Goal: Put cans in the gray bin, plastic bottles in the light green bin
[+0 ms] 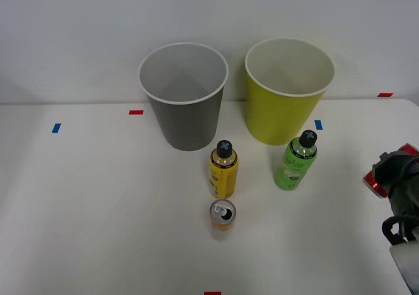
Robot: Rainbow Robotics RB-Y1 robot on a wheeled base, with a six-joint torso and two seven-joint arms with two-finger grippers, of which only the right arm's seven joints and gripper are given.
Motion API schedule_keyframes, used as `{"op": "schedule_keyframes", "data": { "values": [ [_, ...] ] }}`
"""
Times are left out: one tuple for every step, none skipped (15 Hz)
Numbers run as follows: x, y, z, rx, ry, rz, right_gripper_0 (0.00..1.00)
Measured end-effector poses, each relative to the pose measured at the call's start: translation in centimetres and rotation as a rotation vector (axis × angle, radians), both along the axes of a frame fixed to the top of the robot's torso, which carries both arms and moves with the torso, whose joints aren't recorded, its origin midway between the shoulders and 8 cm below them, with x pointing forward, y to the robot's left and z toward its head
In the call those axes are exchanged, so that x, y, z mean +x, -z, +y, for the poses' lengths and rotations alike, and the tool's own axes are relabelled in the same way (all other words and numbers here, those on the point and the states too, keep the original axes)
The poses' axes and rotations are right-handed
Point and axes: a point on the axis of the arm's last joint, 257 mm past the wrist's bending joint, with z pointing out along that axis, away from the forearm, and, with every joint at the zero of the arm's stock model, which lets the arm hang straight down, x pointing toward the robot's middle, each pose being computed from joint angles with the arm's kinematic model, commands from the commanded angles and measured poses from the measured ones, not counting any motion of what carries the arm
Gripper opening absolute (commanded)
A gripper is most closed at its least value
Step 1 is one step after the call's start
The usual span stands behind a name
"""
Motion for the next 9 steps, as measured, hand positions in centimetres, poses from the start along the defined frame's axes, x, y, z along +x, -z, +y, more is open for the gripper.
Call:
{"op": "schedule_keyframes", "data": {
  "values": [
    [0.1,-0.7,-0.3,-0.025,-0.001,-0.034,0.0],
    [0.3,-1.6,-0.4,-0.049,-0.006,-0.074,0.0],
    [0.4,-2.2,-0.5,-0.068,-0.009,-0.105,0.0],
    [0.6,-3.0,-0.2,-0.084,-0.022,-0.143,0.0],
    [0.8,-3.8,0.1,-0.093,-0.038,-0.175,0.0],
    [1.2,-4.8,0.8,-0.103,-0.064,-0.218,0.0],
    [1.7,-6.0,1.5,-0.115,-0.097,-0.264,0.0],
    [2.1,-7.2,2.5,-0.125,-0.136,-0.313,0.0],
    [2.4,-8.4,3.5,-0.133,-0.176,-0.361,0.0]
  ]
}}
